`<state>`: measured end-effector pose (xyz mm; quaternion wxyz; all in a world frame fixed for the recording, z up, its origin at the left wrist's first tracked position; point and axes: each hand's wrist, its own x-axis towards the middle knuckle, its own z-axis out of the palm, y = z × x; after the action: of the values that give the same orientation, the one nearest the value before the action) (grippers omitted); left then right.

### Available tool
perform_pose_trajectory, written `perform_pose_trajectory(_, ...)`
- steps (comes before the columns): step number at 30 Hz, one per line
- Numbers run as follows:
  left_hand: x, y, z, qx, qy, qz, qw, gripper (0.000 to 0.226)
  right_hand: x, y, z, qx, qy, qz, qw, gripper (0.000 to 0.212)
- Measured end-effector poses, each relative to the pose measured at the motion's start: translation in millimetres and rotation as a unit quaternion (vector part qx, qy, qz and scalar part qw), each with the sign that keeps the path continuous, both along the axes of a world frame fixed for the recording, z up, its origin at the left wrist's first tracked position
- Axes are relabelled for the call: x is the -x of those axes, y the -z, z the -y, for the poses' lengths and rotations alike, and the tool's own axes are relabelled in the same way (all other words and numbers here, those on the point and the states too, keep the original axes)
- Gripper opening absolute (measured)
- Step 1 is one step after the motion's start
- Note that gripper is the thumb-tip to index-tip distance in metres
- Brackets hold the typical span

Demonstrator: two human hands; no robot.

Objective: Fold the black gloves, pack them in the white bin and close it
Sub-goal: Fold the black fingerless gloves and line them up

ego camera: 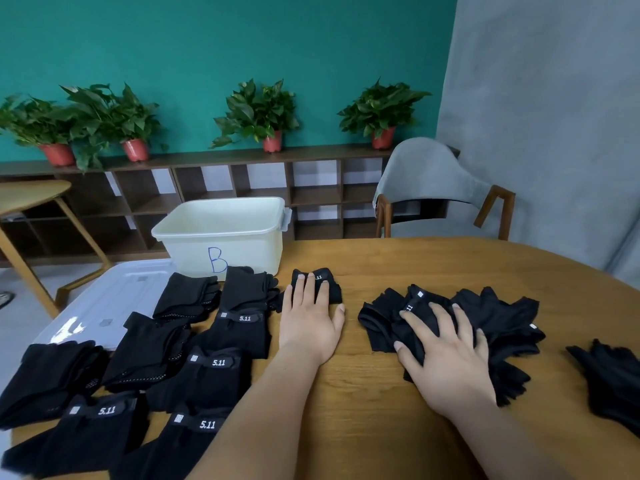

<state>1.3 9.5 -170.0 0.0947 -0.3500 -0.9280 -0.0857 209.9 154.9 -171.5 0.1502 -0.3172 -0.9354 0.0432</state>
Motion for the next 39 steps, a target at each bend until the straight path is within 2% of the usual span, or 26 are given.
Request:
perform_pose_trajectory(4, -14.9, -2.6, 6.1, -0.044, 0.035, -0.060, 0.997, 0.067, 1.5, 0.8, -11.4, 0.002, -0.023, -0.005, 1.000, 0.063)
perform_pose_trajectory(10, -56.8, -0.6, 24.2, -0.081, 0.084, -0.038, 0.992, 0.060, 7.2, -2.5, -43.0, -0.006, -0.069, -0.015, 0.997, 0.059)
perform_pose_trajectory(15, -95.4, 3.3, 32.2, -0.090, 0.136, -0.027, 0.986, 0.054, 2.6, -6.5, -43.1, -0.101, -0.056, -0.064, 0.991, 0.050)
perform_pose_trajectory(20, -123.4, 6.4, 40.3, -0.085, 0.134, -0.001, 0.987, 0.053, -11.6, -4.2, -35.0, -0.192, -0.015, -0.139, 0.971, 0.038)
perform_pose_trajectory(28, -160.2, 8.1, 56.5, -0.083, 0.124, 0.020, 0.989, 0.057, -38.6, 3.6, -25.6, -0.155, 0.041, -0.162, 0.974, 0.031)
perform_pose_trajectory(32, -163.9, 2.5, 62.6, -0.087, 0.119, 0.045, 0.988, 0.058, -41.7, 2.6, -28.5, -0.102, 0.056, -0.178, 0.977, 0.019)
perform_pose_trajectory(35, -165.4, 0.5, 64.5, -0.101, 0.109, 0.053, 0.987, 0.058, -43.3, -9.4, -33.9, -0.081, 0.064, -0.221, 0.970, 0.013)
perform_pose_trajectory(39, -164.2, 1.7, 64.0, -0.119, 0.109, 0.051, 0.986, 0.056, -45.0, -45.8, -32.7, -0.091, 0.047, -0.314, 0.944, 0.016)
